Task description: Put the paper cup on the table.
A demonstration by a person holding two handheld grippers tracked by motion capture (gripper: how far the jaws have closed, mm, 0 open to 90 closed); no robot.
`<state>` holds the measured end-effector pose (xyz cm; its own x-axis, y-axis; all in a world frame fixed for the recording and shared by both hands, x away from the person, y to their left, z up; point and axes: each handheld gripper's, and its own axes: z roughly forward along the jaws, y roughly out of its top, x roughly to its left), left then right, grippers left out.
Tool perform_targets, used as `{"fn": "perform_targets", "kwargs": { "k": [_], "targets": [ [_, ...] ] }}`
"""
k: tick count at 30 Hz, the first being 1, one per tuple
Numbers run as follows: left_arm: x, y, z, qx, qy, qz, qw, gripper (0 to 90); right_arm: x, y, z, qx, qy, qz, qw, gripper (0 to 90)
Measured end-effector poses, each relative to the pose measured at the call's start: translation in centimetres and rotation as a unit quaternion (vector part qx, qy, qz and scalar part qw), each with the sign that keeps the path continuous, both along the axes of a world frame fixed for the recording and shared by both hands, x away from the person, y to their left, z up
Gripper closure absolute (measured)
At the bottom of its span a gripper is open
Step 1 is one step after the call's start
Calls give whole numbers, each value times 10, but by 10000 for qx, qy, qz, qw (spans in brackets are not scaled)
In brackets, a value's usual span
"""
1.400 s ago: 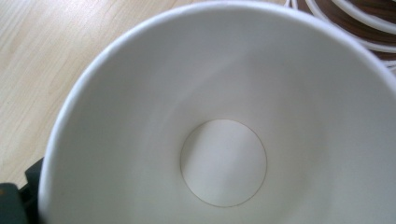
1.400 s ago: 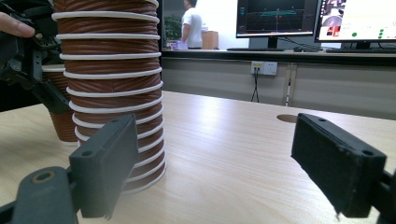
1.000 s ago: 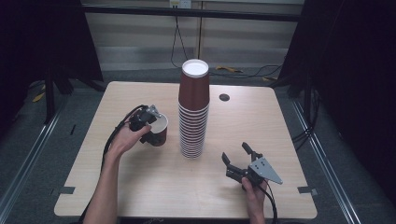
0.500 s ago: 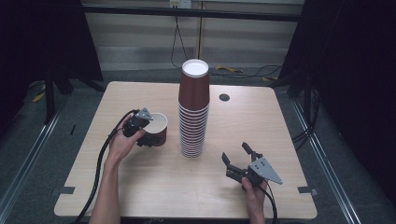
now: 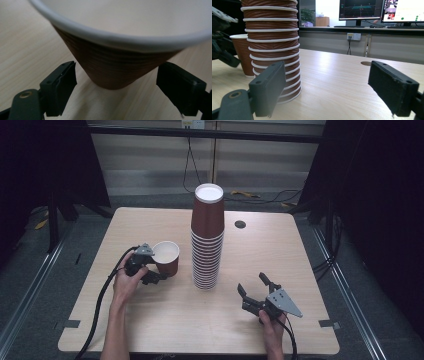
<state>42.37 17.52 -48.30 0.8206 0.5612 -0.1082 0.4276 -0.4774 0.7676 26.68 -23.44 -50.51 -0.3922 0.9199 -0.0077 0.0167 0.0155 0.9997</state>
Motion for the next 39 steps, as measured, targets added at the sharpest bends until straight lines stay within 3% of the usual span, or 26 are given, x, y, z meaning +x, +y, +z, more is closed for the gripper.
{"fn": "perform_targets", "kwargs": {
  "k": [2, 4, 10, 14, 16, 18, 20, 22, 24, 25, 26, 27, 28, 30, 32, 33, 35, 39],
  "targets": [
    [-8, 5, 2, -20, -68, 190, 9998, 162, 0, 0, 0, 5, 8, 6, 10000, 143],
    [-11, 8, 2, -67, -147, 223, 9996, 162, 0, 0, 0, 6, 9, 8, 10000, 143],
    [-33, 16, 0, -449, -359, 494, 9971, 162, 0, 0, 0, 4, 8, 7, 10000, 143],
    [-51, 15, 0, -802, -615, 621, 9929, 162, 0, 0, 0, 5, 9, 7, 10000, 143],
    [-59, 13, 0, -1028, -715, 724, 9895, 162, 0, 0, 0, 4, 8, 7, 10000, 144],
    [-67, 11, 1, -1046, -804, 730, 9886, 157, 0, 0, 0, 4, 9, 8, 10000, 143],
    [-76, 9, 3, -1204, -1014, 785, 9844, 157, 0, 0, 0, 4, 9, 9, 10000, 143],
    [-82, 8, 4, -1444, -1047, 667, 9817, 156, 0, 0, 0, 4, 9, 8, 10000, 144],
    [-89, 4, 2, -1633, -1190, 730, 9767, 156, 0, 0, 0, 5, 8, 8, 10000, 143],
    [-91, 4, 1, -1697, -1170, 741, 9757, 156, 0, 0, 0, 5, 8, 8, 10000, 143],
    [-93, 3, -2, -1710, -1108, 795, 9758, 157, 0, 0, 0, 5, 8, 8, 10000, 144],
    [-96, 2, -4, -1712, -1204, 929, 9734, 157, 0, 0, 0, 5, 8, 8, 10000, 144],
    [-99, 1, -6, -1753, -1279, 885, 9722, 156, 0, 0, 0, 4, 8, 8, 10000, 144],
    [-105, -3, -11, -1671, -1411, 883, 9718, 158, 0, 0, 0, 4, 8, 7, 10000, 143],
    [-109, -9, -15, -1774, -1476, 1028, 9676, 158, 0, 0, 0, 5, 9, 8, 10000, 144],
    [-111, -11, -18, -1761, -1507, 1027, 9673, 158, 0, 0, 0, 5, 9, 8, 10000, 144],
    [-115, -15, -20, -1609, -1522, 1022, 9698, 157, 0, 0, 0, 5, 9, 8, 10000, 143],
    [-114, -20, -22, -1792, -1589, 1179, 9637, 158, 0, 0, 0, 6, 9, 8, 10000, 143]
  ]
}}
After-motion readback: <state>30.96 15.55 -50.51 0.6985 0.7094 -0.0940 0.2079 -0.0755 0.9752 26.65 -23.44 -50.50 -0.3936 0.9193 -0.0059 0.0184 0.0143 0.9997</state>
